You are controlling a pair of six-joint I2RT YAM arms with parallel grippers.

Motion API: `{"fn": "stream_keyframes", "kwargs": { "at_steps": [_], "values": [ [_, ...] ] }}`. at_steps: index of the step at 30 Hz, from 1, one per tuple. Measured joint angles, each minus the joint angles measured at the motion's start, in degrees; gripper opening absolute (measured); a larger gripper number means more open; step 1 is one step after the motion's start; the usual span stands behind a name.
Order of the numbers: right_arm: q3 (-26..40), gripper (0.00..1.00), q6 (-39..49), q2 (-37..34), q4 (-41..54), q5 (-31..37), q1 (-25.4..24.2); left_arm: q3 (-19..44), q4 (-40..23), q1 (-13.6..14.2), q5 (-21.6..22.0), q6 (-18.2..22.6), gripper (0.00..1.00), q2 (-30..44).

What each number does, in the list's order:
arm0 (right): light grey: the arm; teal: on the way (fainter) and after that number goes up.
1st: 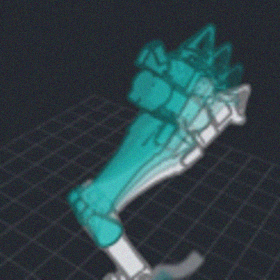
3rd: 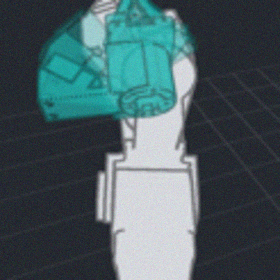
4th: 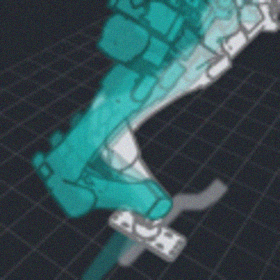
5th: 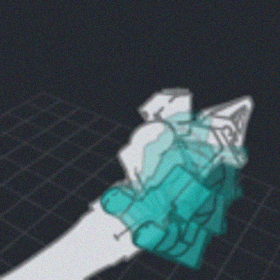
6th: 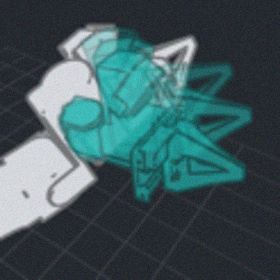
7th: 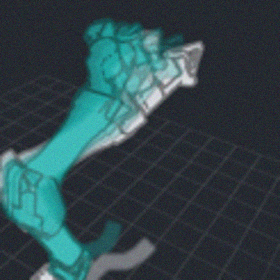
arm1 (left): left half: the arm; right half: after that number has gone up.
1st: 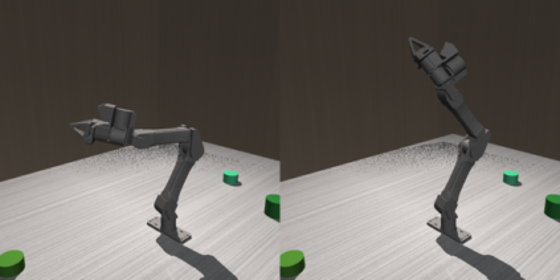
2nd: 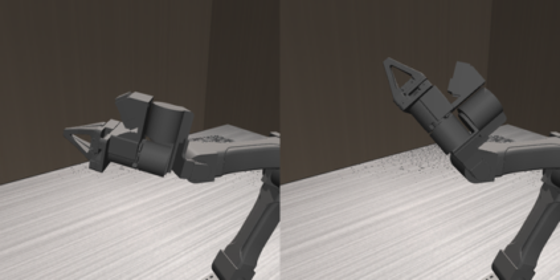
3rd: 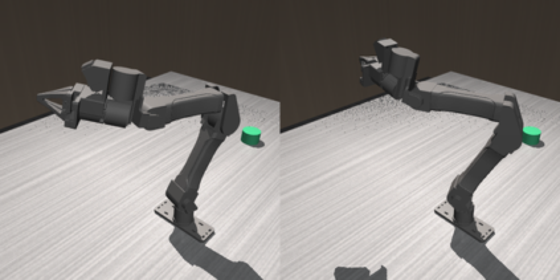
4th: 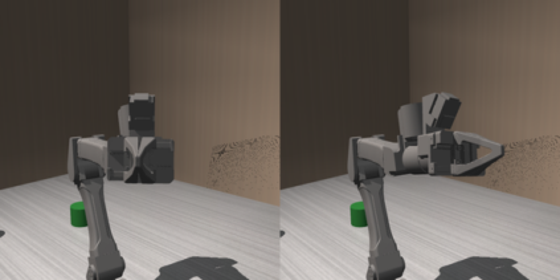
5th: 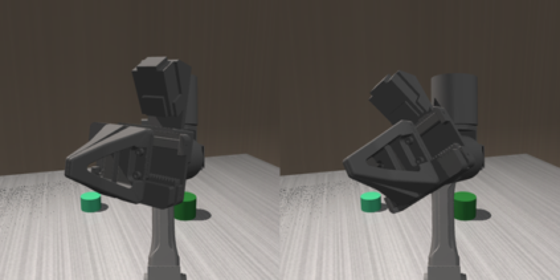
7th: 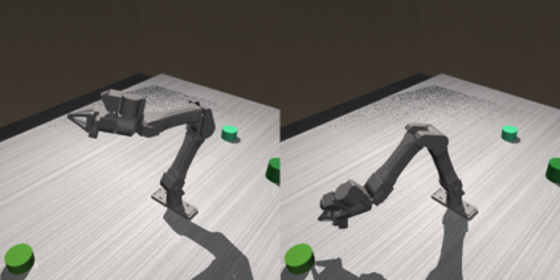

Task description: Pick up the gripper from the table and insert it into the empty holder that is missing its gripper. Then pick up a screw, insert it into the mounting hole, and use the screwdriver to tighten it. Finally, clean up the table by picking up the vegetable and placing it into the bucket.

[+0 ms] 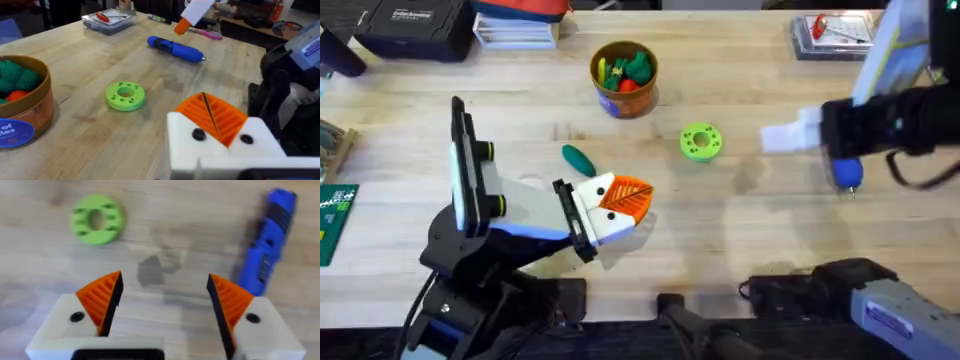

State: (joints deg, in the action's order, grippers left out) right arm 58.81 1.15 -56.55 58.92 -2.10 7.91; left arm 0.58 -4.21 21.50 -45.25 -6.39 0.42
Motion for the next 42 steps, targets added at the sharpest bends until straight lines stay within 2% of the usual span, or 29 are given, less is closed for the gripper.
{"fn": "stream_keyframes", "kwargs": {
  "at_steps": [3, 7, 12, 19, 20, 29, 42],
  "values": [
    [0.1, 0.994, 3.3, -5.6, -0.9, 0.9, -11.3, 0.0, 0.0, 0.0, 0.0, 0.0, 0.005, 0.0],
    [0.3, 0.994, 8.6, -12.7, -5.3, 1.5, -23.6, 0.0, 0.0, 0.0, 0.0, 0.0, 0.005, 0.0],
    [0.3, 0.994, 12.5, -18.9, -14.7, 2.1, -31.9, 0.0, 0.0, 0.0, 0.0, 0.0, 0.005, 0.0],
    [0.8, 0.994, 21.2, -25.6, -19.9, 2.3, -35.2, 0.0, 0.0, 0.0, 0.0, 0.0, 0.017, 0.0],
    [0.8, 0.994, 24.5, -29.5, -20.8, 2.2, -35.3, 0.0, 0.0, 0.0, 0.0, 0.0, 0.018, 0.0],
    [0.8, 0.994, 27.8, -40.3, -27.9, 0.5, -35.2, 0.0, 0.0, 0.0, 0.0, 0.0, 0.005, 0.0],
    [1.4, 0.994, 28.1, -41.8, -29.7, -4.0, -35.3, 0.0, 0.0, 0.0, 0.0, 0.0, 0.005, 0.0]
  ]
}}
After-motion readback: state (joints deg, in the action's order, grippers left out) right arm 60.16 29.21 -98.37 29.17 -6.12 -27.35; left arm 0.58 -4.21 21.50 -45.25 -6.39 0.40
